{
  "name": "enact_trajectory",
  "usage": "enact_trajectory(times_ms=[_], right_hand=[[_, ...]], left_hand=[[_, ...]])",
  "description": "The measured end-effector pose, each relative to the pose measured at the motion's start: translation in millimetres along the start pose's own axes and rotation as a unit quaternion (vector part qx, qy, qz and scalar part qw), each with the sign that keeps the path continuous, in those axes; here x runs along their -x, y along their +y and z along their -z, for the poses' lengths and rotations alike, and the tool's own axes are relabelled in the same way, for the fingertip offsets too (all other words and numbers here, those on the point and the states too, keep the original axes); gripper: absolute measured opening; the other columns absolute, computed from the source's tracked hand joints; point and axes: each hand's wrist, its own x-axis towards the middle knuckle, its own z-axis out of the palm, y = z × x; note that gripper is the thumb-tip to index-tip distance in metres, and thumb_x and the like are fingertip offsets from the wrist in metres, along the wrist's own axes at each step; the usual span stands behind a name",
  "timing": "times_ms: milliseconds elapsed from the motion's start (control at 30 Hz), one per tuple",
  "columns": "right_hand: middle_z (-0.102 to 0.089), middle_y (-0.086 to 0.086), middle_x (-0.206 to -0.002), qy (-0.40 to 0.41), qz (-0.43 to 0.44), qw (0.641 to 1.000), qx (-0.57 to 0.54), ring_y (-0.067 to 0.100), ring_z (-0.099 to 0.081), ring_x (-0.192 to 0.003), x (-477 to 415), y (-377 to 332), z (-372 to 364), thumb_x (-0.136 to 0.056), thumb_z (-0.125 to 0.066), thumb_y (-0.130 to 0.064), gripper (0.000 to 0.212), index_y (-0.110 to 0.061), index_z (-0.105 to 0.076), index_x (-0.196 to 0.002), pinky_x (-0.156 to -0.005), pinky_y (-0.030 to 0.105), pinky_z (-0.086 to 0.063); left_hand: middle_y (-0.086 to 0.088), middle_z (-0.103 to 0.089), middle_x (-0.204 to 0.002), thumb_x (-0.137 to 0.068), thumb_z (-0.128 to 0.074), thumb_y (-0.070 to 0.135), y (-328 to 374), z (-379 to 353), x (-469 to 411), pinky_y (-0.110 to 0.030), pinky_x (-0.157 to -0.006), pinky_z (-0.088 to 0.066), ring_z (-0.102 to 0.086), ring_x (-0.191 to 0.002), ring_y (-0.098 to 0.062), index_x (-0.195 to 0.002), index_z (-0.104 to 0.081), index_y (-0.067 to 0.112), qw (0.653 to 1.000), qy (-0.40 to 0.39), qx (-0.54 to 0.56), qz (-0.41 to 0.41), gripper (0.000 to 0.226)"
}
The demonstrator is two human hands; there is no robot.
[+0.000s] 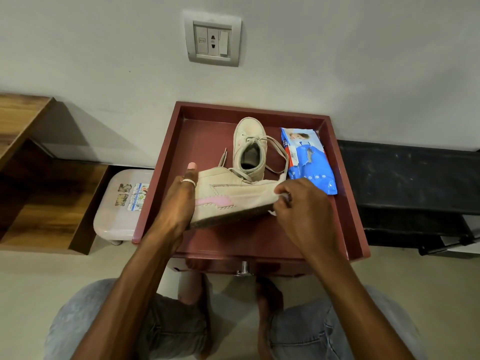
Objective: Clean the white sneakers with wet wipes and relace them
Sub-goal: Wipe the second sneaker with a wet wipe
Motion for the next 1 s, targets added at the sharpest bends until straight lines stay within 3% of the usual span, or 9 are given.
enact_trajectory(times_ms=[67,233,367,533,700,900,1000], right_hand=[[-0.069,0.004,-0.096,0.013,-0.021,1.000,0.006,0.016,-0.064,-0.088,-1,4,0,-0.083,-0.068,-0.007,0.015,-0.012,-0.071,-0.096,-0.067,0.014,-0.043],[-0.066,0.000,-0.094,-0.008,0.070,0.997,-0.038,0.017,-0.062,-0.085,12,-22,-15,-0.078,-0.064,-0.005,0.017,-0.014,-0.071,-0.091,-0.072,0.031,-0.053],[-0.069,-0.001,-0.093,0.010,0.000,1.000,-0.029,0.014,-0.063,-0.081,-2,1,-8,-0.080,-0.065,-0.008,0.016,-0.017,-0.071,-0.091,-0.071,0.034,-0.055],[-0.071,0.002,-0.094,0.029,-0.042,0.999,-0.005,0.015,-0.065,-0.086,-5,11,-5,-0.084,-0.065,-0.009,0.013,-0.014,-0.070,-0.095,-0.069,0.025,-0.051],[-0.069,0.003,-0.094,0.009,0.053,0.998,-0.019,0.018,-0.064,-0.084,8,-10,-11,-0.082,-0.063,-0.005,0.016,-0.012,-0.070,-0.095,-0.072,0.033,-0.055],[-0.073,0.002,-0.097,0.031,-0.072,0.997,-0.008,0.015,-0.067,-0.090,-14,22,-3,-0.087,-0.066,-0.011,0.015,-0.014,-0.072,-0.099,-0.070,0.026,-0.053],[-0.073,0.002,-0.096,0.033,-0.039,0.999,-0.010,0.015,-0.067,-0.087,-4,8,-7,-0.085,-0.066,-0.008,0.015,-0.013,-0.072,-0.097,-0.071,0.026,-0.053]], left_hand=[[-0.007,-0.076,-0.110,-0.097,-0.036,0.072,-1,1,-1,-0.055,-0.091,-0.059,-0.076,-0.094,-0.027,-0.120,-0.063,0.025,1.000,0.004,0.000,0.002,0.059],[-0.009,-0.076,-0.110,-0.094,-0.035,0.076,0,1,1,-0.058,-0.088,-0.059,-0.075,-0.097,-0.031,-0.118,-0.063,0.024,1.000,0.008,-0.017,-0.007,0.064],[-0.011,-0.075,-0.111,-0.082,-0.038,0.085,0,2,1,-0.056,-0.088,-0.058,-0.075,-0.099,-0.031,-0.115,-0.065,0.026,0.999,0.001,-0.033,-0.010,0.073],[-0.007,-0.075,-0.111,-0.063,-0.040,0.096,-4,6,-4,-0.058,-0.092,-0.057,-0.074,-0.101,-0.030,-0.115,-0.065,0.030,0.999,-0.002,-0.047,0.000,0.088],[-0.007,-0.076,-0.109,-0.060,-0.041,0.098,-5,7,-6,-0.058,-0.091,-0.058,-0.075,-0.099,-0.030,-0.115,-0.065,0.030,0.999,-0.004,-0.052,0.001,0.090],[-0.008,-0.075,-0.107,-0.060,-0.042,0.099,-5,8,-8,-0.057,-0.095,-0.055,-0.073,-0.101,-0.032,-0.109,-0.064,0.029,0.998,0.003,-0.065,-0.008,0.088],[-0.009,-0.074,-0.109,-0.070,-0.042,0.093,-3,7,-4,-0.055,-0.095,-0.056,-0.073,-0.100,-0.031,-0.112,-0.062,0.026,0.998,0.002,-0.063,-0.020,0.082]])
